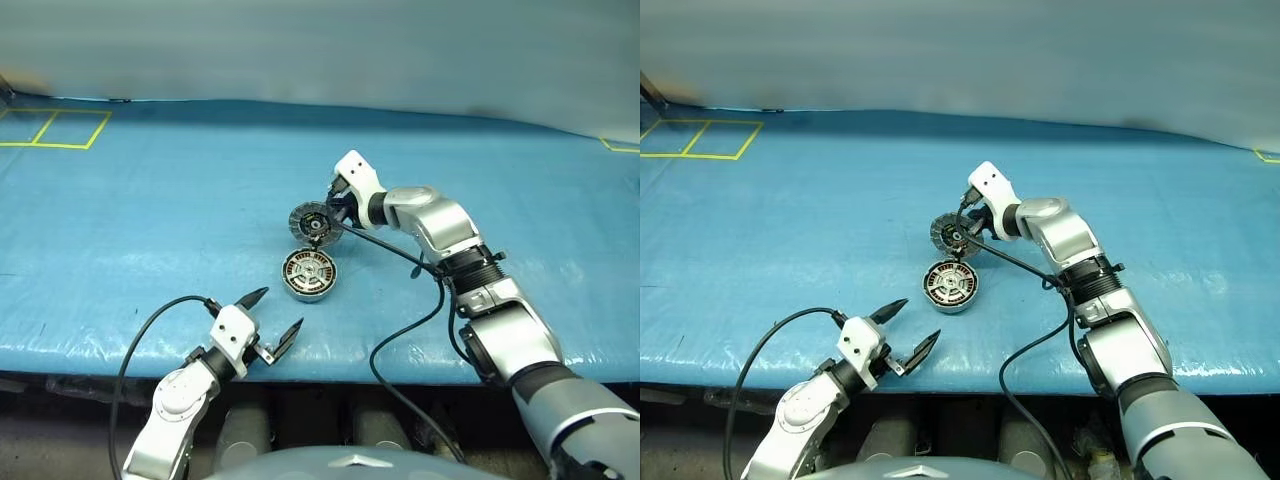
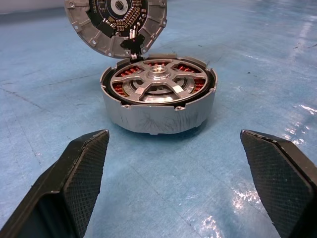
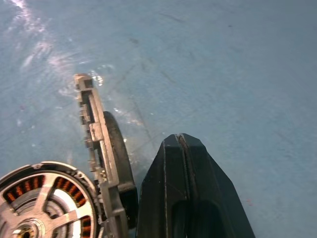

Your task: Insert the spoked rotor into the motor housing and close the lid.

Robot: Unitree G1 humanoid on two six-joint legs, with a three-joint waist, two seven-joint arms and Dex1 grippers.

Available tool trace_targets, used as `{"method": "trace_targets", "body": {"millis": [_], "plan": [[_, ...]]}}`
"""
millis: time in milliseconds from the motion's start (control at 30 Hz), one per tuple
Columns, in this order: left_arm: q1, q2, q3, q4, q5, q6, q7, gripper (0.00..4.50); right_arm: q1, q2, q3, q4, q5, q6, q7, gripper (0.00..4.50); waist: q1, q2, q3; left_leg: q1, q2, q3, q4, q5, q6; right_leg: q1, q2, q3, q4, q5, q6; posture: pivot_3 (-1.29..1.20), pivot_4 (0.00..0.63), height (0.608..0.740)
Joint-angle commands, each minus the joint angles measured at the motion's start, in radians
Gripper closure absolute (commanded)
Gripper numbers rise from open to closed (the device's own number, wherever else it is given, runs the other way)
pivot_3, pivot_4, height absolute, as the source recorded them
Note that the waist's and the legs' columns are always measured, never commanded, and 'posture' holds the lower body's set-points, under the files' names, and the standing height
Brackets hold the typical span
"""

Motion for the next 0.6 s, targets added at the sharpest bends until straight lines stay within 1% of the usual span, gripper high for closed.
{"method": "trace_targets", "body": {"millis": [33,133,267,533,600], "plan": [[0.0,-0.006,-0.002,-0.049,-0.005,-0.021,0.005,0.0,0.017,-0.007,-0.032,-0.08,0.065,0.049,0.101,4.48,0.0,0.0,0.0,0.0,0.0,0.0,0.0,0.0,0.0,0.0,0.0,0.0,0.0,0.0,0.0,0.0,0.15,0.74],[0.0,-0.004,-0.001,-0.049,-0.008,-0.021,0.003,0.0,0.069,-0.008,-0.043,-0.164,0.106,0.111,0.119,4.48,0.0,0.0,0.0,0.0,0.0,0.0,0.0,0.0,0.0,0.0,0.0,0.0,0.0,0.0,0.0,0.0,0.15,0.74],[-0.013,-0.002,-0.005,-0.041,-0.012,-0.016,-0.007,0.0,0.165,-0.004,-0.034,-0.287,0.129,0.17,0.103,4.48,0.001,0.0,0.0,0.0,0.0,0.0,0.0,0.0,0.0,0.0,-0.001,0.0,0.0,0.0,0.0,0.0,0.15,0.74],[-0.034,0.004,-0.011,-0.034,-0.018,-0.007,-0.024,0.0,0.34,0.038,-0.066,-0.463,0.167,0.242,-0.001,4.48,-0.002,0.0,0.0,0.0,0.0,-0.001,0.001,0.0,0.0,0.0,-0.001,0.0,0.001,0.0,-0.001,0.0,0.15,0.74],[-0.034,0.004,-0.011,-0.034,-0.018,-0.007,-0.026,0.0,0.38,0.053,-0.078,-0.531,0.161,0.223,-0.052,4.48,-0.001,0.0,0.0,0.0,0.0,-0.001,0.001,0.0,0.0,0.0,-0.001,0.0,0.001,0.0,-0.001,0.0,0.15,0.74]]}}
